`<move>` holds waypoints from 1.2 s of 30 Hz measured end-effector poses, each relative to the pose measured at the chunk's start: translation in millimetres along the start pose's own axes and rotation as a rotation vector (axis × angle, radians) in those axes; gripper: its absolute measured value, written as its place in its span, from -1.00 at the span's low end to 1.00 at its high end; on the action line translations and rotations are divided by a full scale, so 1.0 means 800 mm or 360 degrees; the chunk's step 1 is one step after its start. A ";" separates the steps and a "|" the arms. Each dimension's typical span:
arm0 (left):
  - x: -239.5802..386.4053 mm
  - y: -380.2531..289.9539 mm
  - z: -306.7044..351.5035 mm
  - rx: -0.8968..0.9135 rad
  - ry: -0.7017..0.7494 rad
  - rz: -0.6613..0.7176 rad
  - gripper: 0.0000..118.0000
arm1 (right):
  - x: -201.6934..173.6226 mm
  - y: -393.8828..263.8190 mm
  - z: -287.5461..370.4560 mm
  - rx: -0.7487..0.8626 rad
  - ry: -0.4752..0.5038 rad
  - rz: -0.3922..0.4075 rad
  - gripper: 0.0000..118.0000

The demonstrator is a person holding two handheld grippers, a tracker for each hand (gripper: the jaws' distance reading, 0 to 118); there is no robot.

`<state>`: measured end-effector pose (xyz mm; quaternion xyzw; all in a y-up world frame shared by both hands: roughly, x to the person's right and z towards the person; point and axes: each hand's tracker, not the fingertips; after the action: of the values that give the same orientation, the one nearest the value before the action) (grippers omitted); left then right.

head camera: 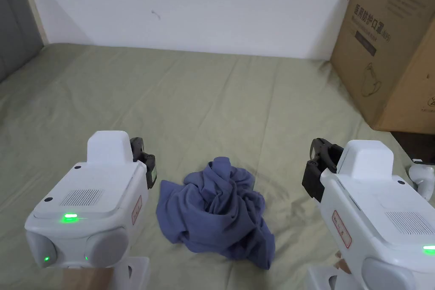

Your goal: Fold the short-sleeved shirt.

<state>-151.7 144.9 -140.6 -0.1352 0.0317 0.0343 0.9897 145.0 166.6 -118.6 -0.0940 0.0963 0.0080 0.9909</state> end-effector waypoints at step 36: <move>0.039 -0.103 -0.349 -0.1542 -0.0027 0.0007 -0.82 | 0.051 -0.045 -0.097 -0.0329 -0.0121 0.0012 -1.00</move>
<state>-129.5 -7.8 -389.2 -0.5803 0.0042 0.0483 0.8130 171.7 116.9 -194.9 -0.1950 0.0576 0.0253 0.9788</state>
